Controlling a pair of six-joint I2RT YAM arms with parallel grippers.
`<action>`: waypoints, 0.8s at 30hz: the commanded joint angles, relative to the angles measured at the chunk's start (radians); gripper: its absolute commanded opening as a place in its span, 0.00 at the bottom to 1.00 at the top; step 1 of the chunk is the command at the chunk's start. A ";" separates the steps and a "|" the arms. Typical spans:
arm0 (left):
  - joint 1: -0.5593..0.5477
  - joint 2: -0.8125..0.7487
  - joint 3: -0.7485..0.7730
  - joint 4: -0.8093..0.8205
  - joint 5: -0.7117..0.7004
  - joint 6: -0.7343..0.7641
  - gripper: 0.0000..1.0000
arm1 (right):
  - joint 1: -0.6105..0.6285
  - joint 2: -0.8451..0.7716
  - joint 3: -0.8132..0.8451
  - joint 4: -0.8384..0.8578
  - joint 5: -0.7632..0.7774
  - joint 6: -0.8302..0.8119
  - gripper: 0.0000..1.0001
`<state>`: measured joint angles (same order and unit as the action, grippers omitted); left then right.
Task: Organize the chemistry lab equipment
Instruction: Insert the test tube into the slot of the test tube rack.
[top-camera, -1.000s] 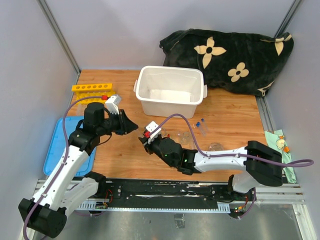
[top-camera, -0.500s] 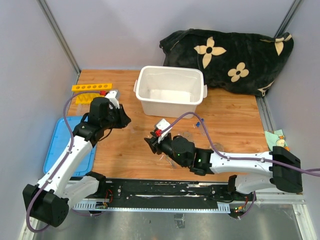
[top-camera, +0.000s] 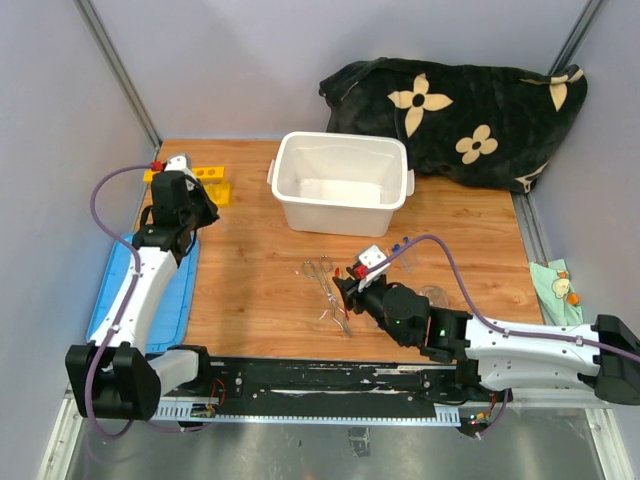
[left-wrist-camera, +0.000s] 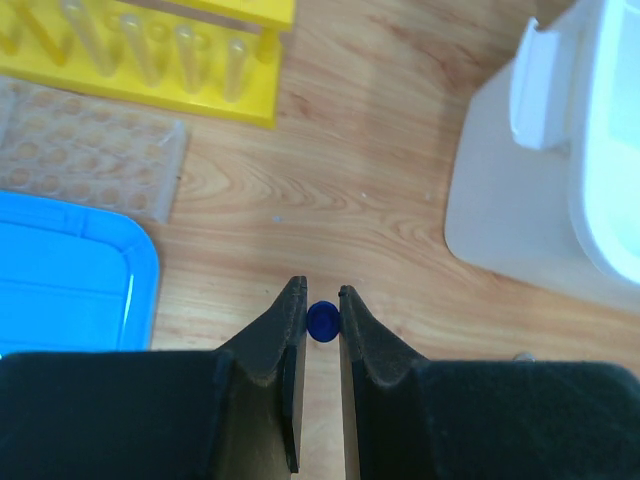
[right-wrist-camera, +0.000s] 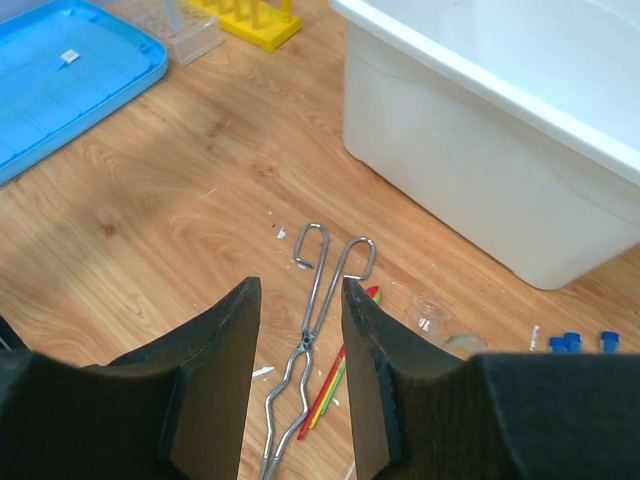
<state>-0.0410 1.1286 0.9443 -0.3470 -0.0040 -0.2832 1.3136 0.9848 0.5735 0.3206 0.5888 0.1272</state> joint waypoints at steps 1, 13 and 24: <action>0.023 0.020 0.030 0.114 -0.113 -0.020 0.00 | 0.009 -0.065 -0.027 -0.045 0.090 -0.016 0.39; 0.078 0.180 0.086 0.277 -0.329 -0.018 0.00 | -0.065 -0.159 -0.074 -0.065 0.100 -0.013 0.40; 0.150 0.345 0.073 0.405 -0.318 -0.026 0.00 | -0.113 -0.266 -0.112 -0.126 0.119 0.005 0.40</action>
<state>0.0868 1.4384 1.0145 -0.0330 -0.2962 -0.2970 1.2243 0.7444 0.4904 0.2253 0.6823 0.1081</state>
